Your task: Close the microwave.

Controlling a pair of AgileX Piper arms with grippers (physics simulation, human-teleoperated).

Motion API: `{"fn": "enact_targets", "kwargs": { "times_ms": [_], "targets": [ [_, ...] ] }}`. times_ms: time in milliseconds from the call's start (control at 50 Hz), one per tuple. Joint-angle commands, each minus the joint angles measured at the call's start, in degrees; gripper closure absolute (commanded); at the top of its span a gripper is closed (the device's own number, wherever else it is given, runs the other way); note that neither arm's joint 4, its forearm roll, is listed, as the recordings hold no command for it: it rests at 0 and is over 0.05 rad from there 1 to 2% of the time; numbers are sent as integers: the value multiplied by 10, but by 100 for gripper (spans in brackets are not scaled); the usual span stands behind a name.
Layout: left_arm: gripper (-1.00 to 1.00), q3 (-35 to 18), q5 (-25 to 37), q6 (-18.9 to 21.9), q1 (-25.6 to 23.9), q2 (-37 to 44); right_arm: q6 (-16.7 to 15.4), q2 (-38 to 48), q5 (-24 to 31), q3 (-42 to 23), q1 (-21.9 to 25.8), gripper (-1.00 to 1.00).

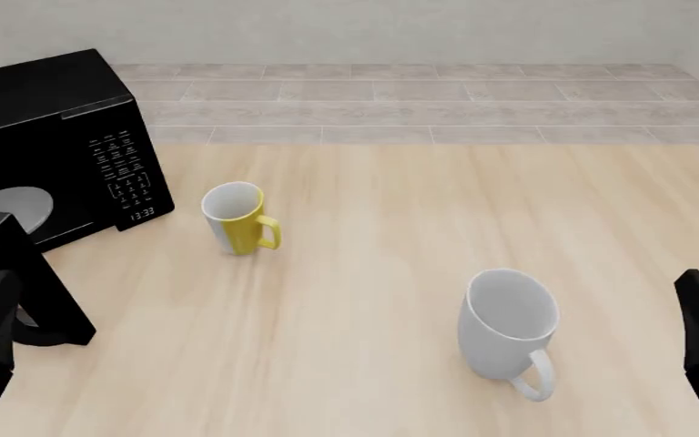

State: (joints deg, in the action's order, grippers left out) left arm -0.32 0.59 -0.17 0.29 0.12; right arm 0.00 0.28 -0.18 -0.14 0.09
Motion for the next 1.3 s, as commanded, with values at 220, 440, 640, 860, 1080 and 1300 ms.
{"fn": "enact_targets", "kwargs": {
  "times_ms": [220,440,640,860,1080,1300],
  "targets": [
    [-100,3,-77,3,26,90,-9,0,13,1,-14,-100],
    [-100,3,-353,-33,52,410,-8,5,16,1,-19,-100],
    [-100,2,-462,-75,57,556,5,1,20,1,-24,-100],
    [-100,-10,-526,-84,47,690,11,-1,17,1,-26,-100],
    [-100,-45,-466,-85,49,668,11,-2,14,1,-23,-100],
    [-100,-72,-481,-72,59,717,12,-2,13,1,-17,-100]
  ]
}}
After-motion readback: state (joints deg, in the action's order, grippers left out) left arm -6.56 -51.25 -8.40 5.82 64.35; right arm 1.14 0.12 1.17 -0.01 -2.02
